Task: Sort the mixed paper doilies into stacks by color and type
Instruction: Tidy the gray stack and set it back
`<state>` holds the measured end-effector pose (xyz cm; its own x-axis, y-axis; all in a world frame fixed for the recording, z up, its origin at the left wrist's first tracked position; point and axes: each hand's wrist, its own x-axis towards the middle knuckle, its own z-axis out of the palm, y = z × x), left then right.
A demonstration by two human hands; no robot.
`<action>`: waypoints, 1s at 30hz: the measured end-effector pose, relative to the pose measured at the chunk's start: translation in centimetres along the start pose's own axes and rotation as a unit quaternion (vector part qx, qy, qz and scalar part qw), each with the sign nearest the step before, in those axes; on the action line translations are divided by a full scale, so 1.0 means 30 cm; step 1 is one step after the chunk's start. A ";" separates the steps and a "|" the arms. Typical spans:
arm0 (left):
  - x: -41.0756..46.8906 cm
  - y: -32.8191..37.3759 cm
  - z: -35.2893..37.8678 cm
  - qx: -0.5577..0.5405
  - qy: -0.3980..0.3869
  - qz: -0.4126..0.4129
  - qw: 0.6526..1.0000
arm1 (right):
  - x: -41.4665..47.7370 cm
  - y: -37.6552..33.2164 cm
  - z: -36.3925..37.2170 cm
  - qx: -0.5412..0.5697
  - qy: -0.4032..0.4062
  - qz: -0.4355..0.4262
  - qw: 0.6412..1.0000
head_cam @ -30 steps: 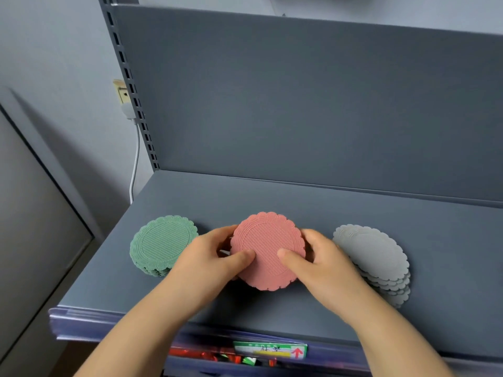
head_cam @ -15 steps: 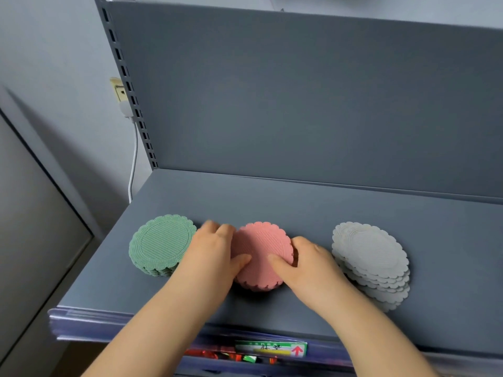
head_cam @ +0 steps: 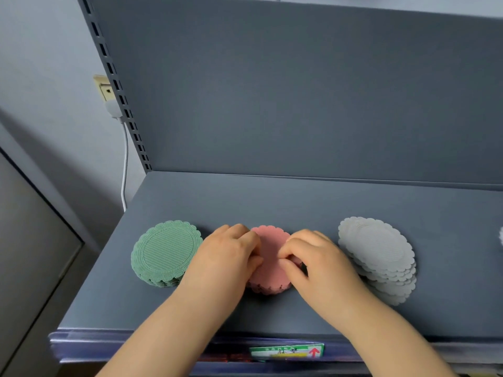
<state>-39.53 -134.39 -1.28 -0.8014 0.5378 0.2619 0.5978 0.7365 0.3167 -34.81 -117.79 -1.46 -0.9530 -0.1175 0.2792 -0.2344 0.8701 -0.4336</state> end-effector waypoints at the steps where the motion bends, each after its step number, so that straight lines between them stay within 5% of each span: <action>1: 0.005 -0.002 0.000 0.006 -0.003 0.003 1.000 | 0.011 -0.004 -0.001 -0.016 -0.007 -0.005 1.000; 8: 0.043 0.034 -0.008 0.117 -0.047 -0.016 0.992 | 0.003 0.021 -0.039 0.038 -0.054 -0.021 0.998; 11: 0.060 0.096 -0.007 0.166 -0.055 -0.027 0.984 | -0.033 0.106 -0.102 0.102 0.002 0.023 0.994; 14: 0.083 0.213 0.032 0.136 -0.032 -0.007 0.990 | -0.062 0.238 -0.178 0.038 0.047 0.085 0.995; 21: 0.170 0.454 0.194 0.096 -0.024 0.022 0.995 | -0.108 0.448 -0.265 0.035 -0.002 0.223 0.974; 26: 0.176 0.511 0.273 0.109 -0.040 -0.039 0.992 | -0.125 0.510 -0.267 0.127 -0.032 0.255 0.958; 30: 0.189 0.528 0.287 0.093 -0.039 -0.082 0.992 | -0.093 0.558 -0.305 0.156 -0.138 0.242 0.948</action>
<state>-34.81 -116.13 -2.64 -0.8912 0.4294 0.1462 0.4505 0.8757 0.1740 -34.31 -98.51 -1.68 -0.9673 0.1015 -0.2327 0.2387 0.6749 -0.6982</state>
